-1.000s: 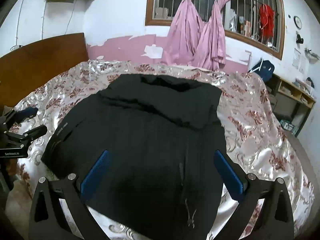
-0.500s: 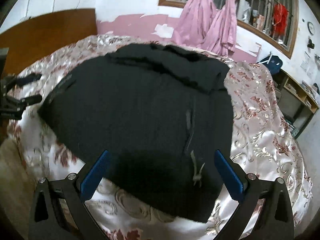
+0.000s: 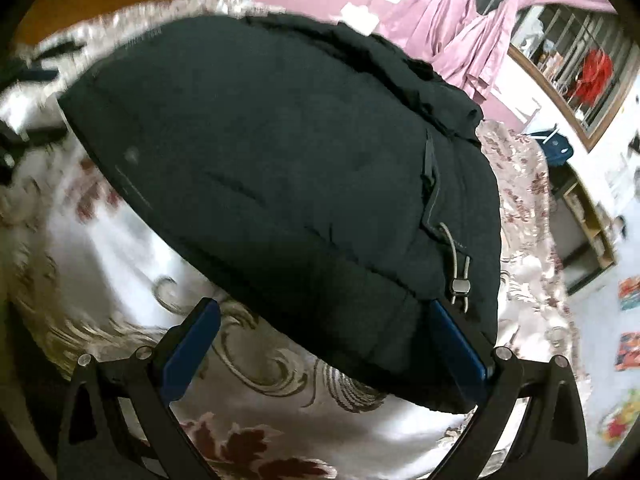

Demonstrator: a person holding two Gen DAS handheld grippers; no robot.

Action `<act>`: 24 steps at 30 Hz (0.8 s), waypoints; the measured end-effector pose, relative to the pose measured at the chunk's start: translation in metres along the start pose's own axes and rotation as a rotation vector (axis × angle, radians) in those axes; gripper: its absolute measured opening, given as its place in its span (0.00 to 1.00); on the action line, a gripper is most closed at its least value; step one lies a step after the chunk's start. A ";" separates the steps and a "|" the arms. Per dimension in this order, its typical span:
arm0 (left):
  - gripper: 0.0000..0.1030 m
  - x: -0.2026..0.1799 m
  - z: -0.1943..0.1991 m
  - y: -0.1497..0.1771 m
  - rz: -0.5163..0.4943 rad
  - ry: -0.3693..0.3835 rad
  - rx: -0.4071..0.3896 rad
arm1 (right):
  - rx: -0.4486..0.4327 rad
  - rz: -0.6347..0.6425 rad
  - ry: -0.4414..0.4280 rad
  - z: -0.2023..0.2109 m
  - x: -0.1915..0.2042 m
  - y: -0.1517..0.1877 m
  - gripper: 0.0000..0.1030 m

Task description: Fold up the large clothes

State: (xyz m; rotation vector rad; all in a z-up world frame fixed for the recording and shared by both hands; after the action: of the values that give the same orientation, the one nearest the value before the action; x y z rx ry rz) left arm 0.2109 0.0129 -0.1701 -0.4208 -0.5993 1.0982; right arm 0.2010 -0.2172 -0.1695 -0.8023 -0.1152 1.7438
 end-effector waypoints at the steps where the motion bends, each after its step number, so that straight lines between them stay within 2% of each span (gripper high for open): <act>1: 0.99 0.000 -0.002 0.002 0.010 -0.001 0.003 | 0.000 0.016 0.024 0.000 0.004 -0.001 0.98; 4: 0.99 0.000 -0.005 0.010 0.046 -0.013 0.000 | -0.007 0.078 0.162 -0.003 0.012 0.003 0.98; 6: 0.99 0.001 -0.006 0.013 0.071 -0.030 -0.008 | -0.040 0.070 0.235 0.001 0.011 0.001 0.98; 9: 0.99 0.003 -0.007 0.014 0.095 -0.044 -0.011 | -0.101 0.012 0.262 0.012 0.004 -0.005 0.98; 14: 0.99 0.000 -0.005 0.015 0.090 -0.056 -0.029 | -0.198 -0.055 0.265 0.027 0.000 -0.007 0.98; 20: 0.99 -0.010 0.006 0.011 0.021 -0.152 -0.101 | -0.285 -0.204 0.157 0.039 -0.016 -0.003 0.98; 24: 0.99 -0.017 0.004 0.010 -0.034 -0.223 -0.137 | -0.329 -0.225 0.150 0.037 -0.032 -0.006 0.98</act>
State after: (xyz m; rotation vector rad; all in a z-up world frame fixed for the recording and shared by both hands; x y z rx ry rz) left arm 0.1956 0.0015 -0.1767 -0.4081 -0.8789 1.0830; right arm 0.1888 -0.2320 -0.1237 -1.1117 -0.3840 1.4648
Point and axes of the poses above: each gripper's, at about its wrist camera, not at the fingertips, and z roughly against the way its jaws point, x to its left, y to its underside, the point moved 7 cm from there along -z, roughly the way its jaws point, and after that the axes turned 6 degrees about x, right-handed, at the moved point
